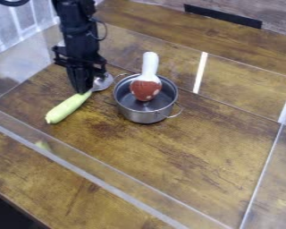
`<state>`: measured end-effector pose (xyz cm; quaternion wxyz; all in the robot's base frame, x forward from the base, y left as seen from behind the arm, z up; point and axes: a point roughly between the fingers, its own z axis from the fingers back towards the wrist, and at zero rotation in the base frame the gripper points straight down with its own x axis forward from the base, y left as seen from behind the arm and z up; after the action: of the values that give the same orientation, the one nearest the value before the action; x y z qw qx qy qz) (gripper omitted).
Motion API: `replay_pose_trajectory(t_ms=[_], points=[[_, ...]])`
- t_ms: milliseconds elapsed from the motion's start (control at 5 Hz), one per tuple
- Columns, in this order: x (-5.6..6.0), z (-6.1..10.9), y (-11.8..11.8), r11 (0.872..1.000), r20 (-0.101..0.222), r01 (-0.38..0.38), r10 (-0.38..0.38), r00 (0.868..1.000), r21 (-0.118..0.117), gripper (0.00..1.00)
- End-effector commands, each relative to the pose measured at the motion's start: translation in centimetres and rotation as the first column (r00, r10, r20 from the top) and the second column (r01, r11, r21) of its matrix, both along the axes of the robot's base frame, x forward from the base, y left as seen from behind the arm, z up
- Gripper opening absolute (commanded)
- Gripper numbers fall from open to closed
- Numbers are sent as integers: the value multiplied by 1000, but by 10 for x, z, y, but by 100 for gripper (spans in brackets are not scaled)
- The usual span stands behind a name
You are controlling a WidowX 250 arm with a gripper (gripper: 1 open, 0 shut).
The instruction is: Move the green spoon to the left
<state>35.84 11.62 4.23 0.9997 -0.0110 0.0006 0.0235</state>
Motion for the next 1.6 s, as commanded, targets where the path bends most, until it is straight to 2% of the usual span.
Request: replay_pose_trajectory(t_ms=[0,400,600,800,1000,1400], points=[[2,25,21,997,78,-78,76,994,27,0],[-14,48,26,999,76,-36,35,997,16,0],[-21,67,26,1000,91,-18,18,996,-1,0],[-19,61,27,999,87,-37,39,995,-21,100],[-18,55,27,998,80,-53,56,995,-43,100],[-28,35,25,997,53,-46,49,997,-60,100]])
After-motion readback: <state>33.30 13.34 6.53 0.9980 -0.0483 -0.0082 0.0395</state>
